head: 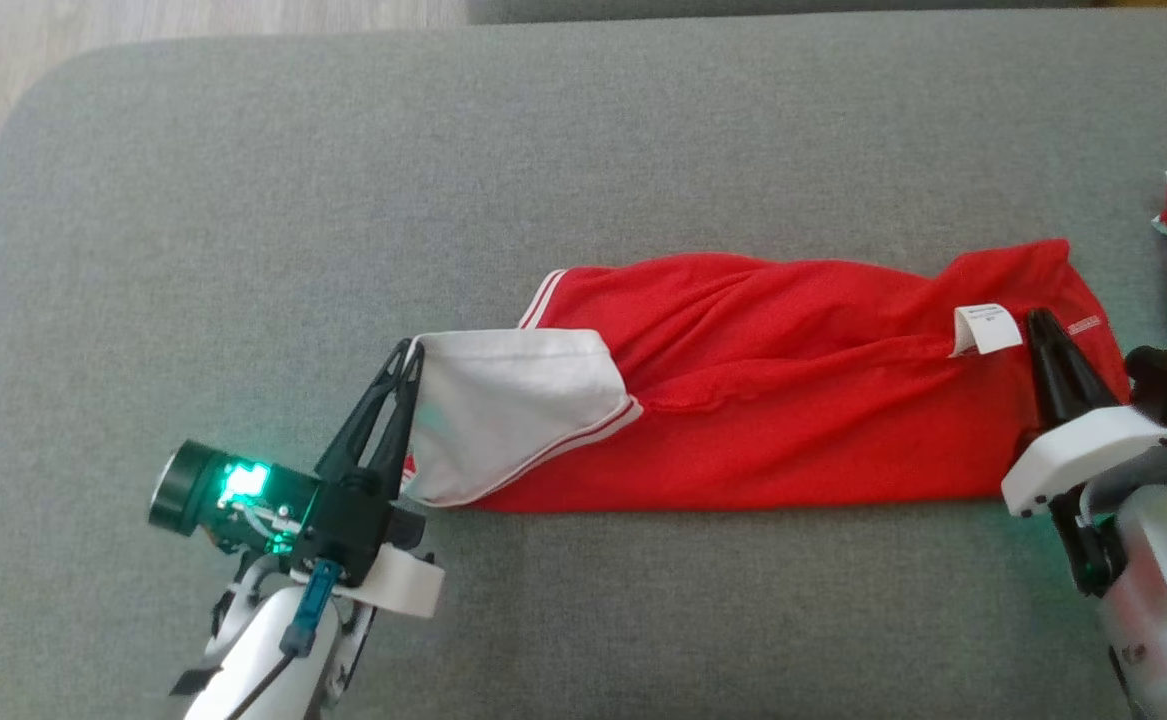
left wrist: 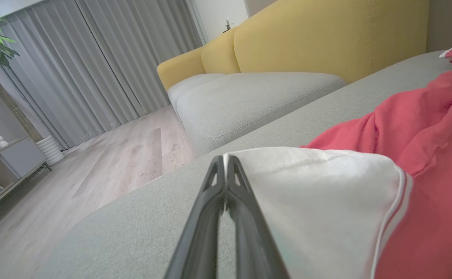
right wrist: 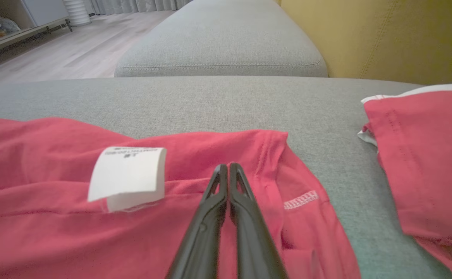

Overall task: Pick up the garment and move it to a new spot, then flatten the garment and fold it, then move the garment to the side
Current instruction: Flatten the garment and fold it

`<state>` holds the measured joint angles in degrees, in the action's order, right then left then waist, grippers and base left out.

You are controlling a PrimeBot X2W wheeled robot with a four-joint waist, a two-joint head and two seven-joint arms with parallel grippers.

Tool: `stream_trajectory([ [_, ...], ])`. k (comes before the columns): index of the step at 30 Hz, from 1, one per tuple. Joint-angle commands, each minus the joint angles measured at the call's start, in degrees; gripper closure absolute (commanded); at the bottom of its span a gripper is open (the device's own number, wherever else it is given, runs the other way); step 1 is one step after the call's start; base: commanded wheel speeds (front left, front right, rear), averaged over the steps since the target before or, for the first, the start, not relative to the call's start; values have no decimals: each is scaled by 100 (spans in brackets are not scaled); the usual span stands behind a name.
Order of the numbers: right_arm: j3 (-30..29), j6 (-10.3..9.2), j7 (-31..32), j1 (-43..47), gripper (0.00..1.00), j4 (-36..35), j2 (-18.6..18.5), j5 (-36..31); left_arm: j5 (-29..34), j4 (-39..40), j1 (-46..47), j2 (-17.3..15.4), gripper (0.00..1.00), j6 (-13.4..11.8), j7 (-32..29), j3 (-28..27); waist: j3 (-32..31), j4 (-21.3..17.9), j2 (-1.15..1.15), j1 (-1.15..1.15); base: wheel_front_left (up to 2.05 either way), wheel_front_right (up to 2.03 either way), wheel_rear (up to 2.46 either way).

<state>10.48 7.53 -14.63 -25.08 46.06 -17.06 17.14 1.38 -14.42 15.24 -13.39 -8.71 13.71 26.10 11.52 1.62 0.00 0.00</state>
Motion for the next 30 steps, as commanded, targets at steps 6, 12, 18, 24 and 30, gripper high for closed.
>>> stream_trajectory([
  [6,-392,-4,-37,211,100,-741,-177,-176,-34,527,186,-275,100,-191,103,-273,-292,-62,0,0,0,0,0],
  [12,-1089,-4,-37,561,100,-1939,-289,-421,29,1395,399,-606,100,-192,126,-422,-661,-179,0,0,0,0,0],
  [18,-1517,-4,-37,670,100,-3277,-533,-662,94,2275,1062,-984,100,85,128,-524,-933,-306,0,0,0,0,0],
  [24,-1594,-4,176,309,100,-4476,-917,-750,-38,2647,2088,-1207,100,494,112,-691,-1134,-447,0,0,0,0,0],
  [30,-1498,-4,613,-581,100,-5008,-1309,-656,-323,2577,3410,-1244,100,903,-61,-878,-1139,-464,0,0,0,0,0],
])
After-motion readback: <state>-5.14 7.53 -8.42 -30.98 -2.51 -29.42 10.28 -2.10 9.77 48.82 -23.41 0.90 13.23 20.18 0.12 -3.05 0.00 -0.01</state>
